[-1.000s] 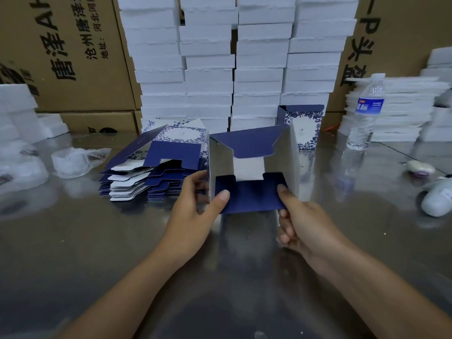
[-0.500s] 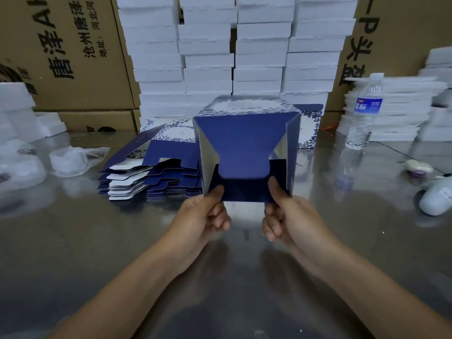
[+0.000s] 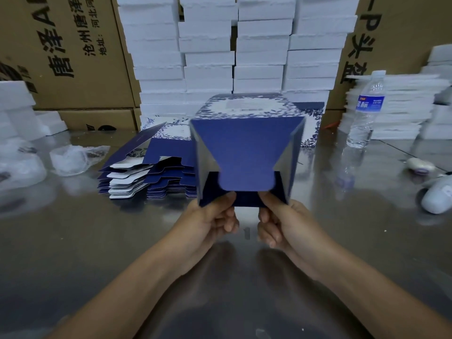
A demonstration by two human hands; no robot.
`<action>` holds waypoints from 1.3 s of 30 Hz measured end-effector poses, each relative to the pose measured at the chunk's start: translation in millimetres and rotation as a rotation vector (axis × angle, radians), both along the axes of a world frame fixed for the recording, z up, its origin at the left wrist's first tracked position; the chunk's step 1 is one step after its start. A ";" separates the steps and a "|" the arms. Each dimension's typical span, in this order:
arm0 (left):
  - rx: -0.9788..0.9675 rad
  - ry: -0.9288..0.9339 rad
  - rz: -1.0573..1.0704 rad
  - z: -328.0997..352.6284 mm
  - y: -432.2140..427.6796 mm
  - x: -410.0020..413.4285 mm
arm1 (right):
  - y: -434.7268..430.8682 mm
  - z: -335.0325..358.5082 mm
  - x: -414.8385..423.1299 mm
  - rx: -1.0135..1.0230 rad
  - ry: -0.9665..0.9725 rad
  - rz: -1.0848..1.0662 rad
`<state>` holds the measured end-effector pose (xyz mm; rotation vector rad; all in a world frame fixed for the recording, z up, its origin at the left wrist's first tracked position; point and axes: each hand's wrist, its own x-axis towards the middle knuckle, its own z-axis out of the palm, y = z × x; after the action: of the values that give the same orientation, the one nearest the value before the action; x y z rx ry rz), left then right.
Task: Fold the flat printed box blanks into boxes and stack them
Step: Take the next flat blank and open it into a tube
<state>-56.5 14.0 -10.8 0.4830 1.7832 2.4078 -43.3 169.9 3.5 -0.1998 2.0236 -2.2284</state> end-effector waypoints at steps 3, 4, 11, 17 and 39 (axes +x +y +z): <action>-0.016 -0.008 0.010 1.2 1.0 1.7 | -0.5 0.5 3.9 0.008 0.011 0.053; -0.021 -0.014 0.012 1.5 1.8 2.5 | -0.8 -0.1 3.8 0.002 0.008 0.050; 0.059 -0.074 -0.046 2.6 9.2 6.9 | -5.0 -1.6 4.6 -0.148 -0.005 0.003; 0.010 -0.073 -0.099 -0.5 12.3 8.4 | -8.2 -7.6 2.3 -0.183 -0.094 0.042; -0.032 -0.343 0.096 7.0 6.1 1.0 | 9.6 -5.7 -13.6 -0.239 -0.274 -0.046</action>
<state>-55.5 20.1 -3.9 -0.0220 1.7224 2.3412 -56.8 179.5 -2.1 0.1257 1.6397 -2.3706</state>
